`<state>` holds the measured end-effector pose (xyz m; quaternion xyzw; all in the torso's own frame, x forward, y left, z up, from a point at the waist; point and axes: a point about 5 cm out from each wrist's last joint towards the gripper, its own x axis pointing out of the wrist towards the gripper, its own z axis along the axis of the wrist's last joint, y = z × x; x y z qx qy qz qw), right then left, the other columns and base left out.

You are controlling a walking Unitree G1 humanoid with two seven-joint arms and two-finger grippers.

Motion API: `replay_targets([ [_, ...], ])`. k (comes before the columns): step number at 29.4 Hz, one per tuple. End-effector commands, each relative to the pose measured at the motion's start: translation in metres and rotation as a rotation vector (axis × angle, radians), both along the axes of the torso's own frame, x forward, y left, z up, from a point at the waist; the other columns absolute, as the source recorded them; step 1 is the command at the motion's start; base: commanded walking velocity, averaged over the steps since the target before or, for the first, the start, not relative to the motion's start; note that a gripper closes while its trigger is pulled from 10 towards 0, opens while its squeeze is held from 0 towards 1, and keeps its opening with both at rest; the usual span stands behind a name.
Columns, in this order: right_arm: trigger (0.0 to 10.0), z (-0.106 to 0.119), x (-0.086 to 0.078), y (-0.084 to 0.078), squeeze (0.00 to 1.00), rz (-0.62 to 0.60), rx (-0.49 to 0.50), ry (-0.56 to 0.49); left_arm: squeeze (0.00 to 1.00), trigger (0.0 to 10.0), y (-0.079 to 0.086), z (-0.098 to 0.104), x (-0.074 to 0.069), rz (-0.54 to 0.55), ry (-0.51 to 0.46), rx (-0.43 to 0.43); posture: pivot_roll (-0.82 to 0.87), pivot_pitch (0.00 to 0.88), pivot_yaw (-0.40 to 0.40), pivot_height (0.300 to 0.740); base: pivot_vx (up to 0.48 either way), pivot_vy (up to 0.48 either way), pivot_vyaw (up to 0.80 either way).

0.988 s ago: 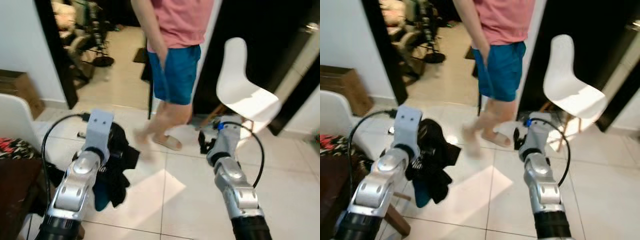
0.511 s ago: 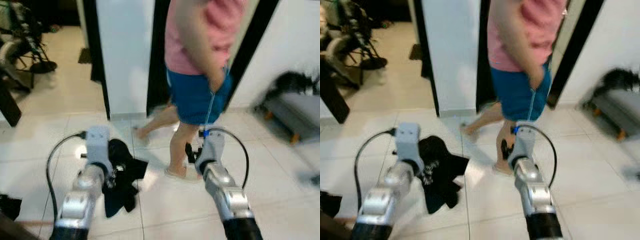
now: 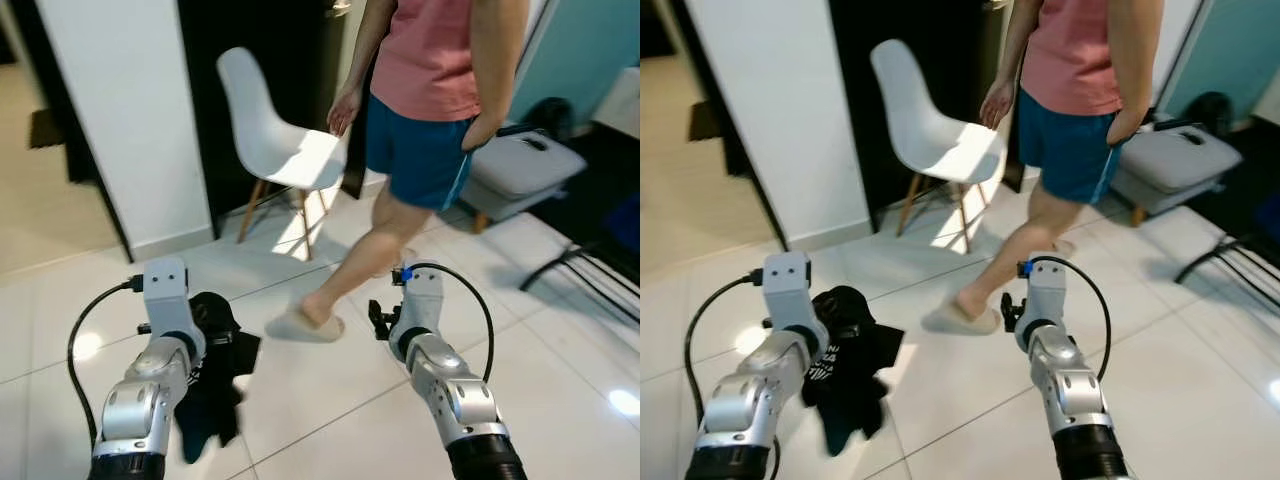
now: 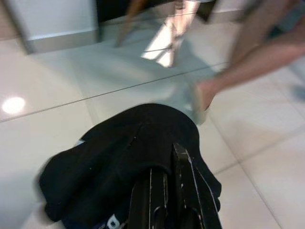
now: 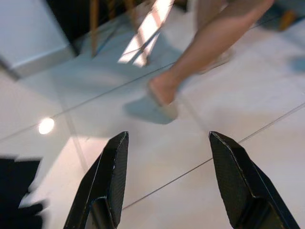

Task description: Hang hanger

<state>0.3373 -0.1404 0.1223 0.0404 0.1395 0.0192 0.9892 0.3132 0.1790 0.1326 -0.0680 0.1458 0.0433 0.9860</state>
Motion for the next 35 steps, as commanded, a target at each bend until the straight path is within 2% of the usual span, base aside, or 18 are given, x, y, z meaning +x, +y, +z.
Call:
replay_targets([
  [1,10.0,-0.003,-0.002,0.001,0.00,-0.004,0.015,0.012,0.00,10.0,-0.001,0.001,-0.002,-0.009,0.006,-0.009,-0.04,0.137,-0.045,0.740,0.000,0.000,-0.80],
  [4,10.0,-0.002,-0.001,0.001,0.00,-0.001,0.011,0.009,0.00,10.0,0.000,0.003,0.000,-0.021,-0.006,0.029,-0.04,0.158,-0.042,0.740,0.000,0.000,-0.80],
  [5,10.0,0.001,0.000,0.001,0.00,0.003,0.005,0.004,0.00,10.0,0.000,0.005,0.001,-0.037,-0.021,0.076,-0.04,0.157,-0.041,0.740,0.000,0.000,-0.80],
  [7,10.0,0.000,-0.001,0.000,0.00,0.002,0.003,0.004,0.00,10.0,-0.001,0.006,0.002,-0.038,-0.045,0.088,-0.04,0.140,-0.039,0.740,0.000,0.000,-0.80],
  [14,10.0,-0.003,-0.002,-0.001,0.00,0.005,-0.003,0.005,0.00,10.0,-0.007,0.007,0.006,-0.038,-0.074,0.090,-0.04,0.158,-0.043,0.740,0.000,0.000,-0.80],
  [18,10.0,-0.004,-0.004,-0.001,0.00,0.005,-0.003,0.006,0.00,10.0,-0.007,0.007,0.003,-0.030,-0.089,0.085,-0.04,0.134,-0.036,0.740,0.000,0.000,-0.80],
  [22,10.0,-0.002,-0.003,-0.003,0.00,-0.015,0.006,-0.006,0.00,10.0,-0.008,0.008,0.005,-0.056,-0.116,0.113,-0.03,0.134,-0.041,0.740,0.000,0.000,-0.80],
  [26,10.0,-0.005,-0.003,-0.002,0.00,-0.009,-0.003,-0.001,0.00,10.0,-0.003,0.014,0.006,0.008,-0.167,0.121,-0.02,0.136,-0.047,0.740,0.000,0.000,-0.80],
  [27,10.0,-0.004,-0.005,0.000,0.00,-0.005,0.004,-0.004,0.00,10.0,-0.001,0.016,0.004,0.029,-0.179,0.096,-0.01,0.103,-0.048,0.740,0.000,0.000,-0.80],
  [28,10.0,-0.004,-0.004,0.001,0.00,-0.003,0.005,-0.004,0.00,10.0,0.000,0.013,0.004,0.016,-0.170,0.105,0.00,0.128,-0.051,0.740,0.000,0.000,-0.80],
  [35,10.0,-0.007,-0.002,0.003,0.00,-0.006,0.002,-0.009,0.00,10.0,0.000,0.005,0.002,-0.009,-0.150,0.138,0.01,0.110,-0.058,0.740,0.000,0.000,-0.80],
])
